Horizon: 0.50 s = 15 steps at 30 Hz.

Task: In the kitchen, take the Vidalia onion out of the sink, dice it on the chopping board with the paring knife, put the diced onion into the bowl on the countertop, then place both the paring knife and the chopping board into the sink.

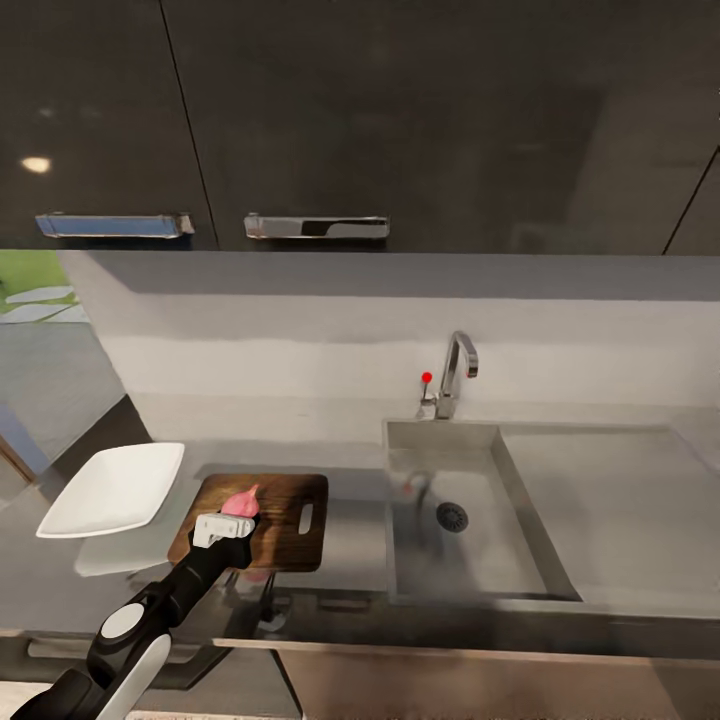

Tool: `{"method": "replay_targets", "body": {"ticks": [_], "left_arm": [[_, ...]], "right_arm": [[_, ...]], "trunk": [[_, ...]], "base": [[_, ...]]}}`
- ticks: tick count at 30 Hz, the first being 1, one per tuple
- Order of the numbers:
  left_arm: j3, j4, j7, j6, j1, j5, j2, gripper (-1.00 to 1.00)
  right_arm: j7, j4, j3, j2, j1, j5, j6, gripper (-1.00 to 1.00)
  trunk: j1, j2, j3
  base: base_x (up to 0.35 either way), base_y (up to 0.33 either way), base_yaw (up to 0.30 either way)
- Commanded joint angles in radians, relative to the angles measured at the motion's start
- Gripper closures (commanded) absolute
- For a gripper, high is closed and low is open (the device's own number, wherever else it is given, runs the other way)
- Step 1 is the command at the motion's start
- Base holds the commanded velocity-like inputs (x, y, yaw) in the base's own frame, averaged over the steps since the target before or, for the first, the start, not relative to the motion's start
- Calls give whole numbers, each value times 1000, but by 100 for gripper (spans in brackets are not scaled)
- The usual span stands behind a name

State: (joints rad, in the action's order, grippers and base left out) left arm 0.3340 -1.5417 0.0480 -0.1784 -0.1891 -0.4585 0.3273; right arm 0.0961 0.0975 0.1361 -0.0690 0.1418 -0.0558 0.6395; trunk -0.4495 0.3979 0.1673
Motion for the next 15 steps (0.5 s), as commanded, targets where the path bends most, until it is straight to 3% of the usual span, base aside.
{"method": "replay_targets", "body": {"ticks": [1,15], "left_arm": [[2,-1,4,-4,-1,-8,1,100],[1,0,5,-6,-1,-8,1,100]], "right_arm": [[6,-1,9,0,1,-6,3,-100],[5,-1,9,0,1,-6,3,-100]], "trunk": [[-1,2,2],[-1,2,2]], "base": [[-15,4,0],[25,1,0]]}}
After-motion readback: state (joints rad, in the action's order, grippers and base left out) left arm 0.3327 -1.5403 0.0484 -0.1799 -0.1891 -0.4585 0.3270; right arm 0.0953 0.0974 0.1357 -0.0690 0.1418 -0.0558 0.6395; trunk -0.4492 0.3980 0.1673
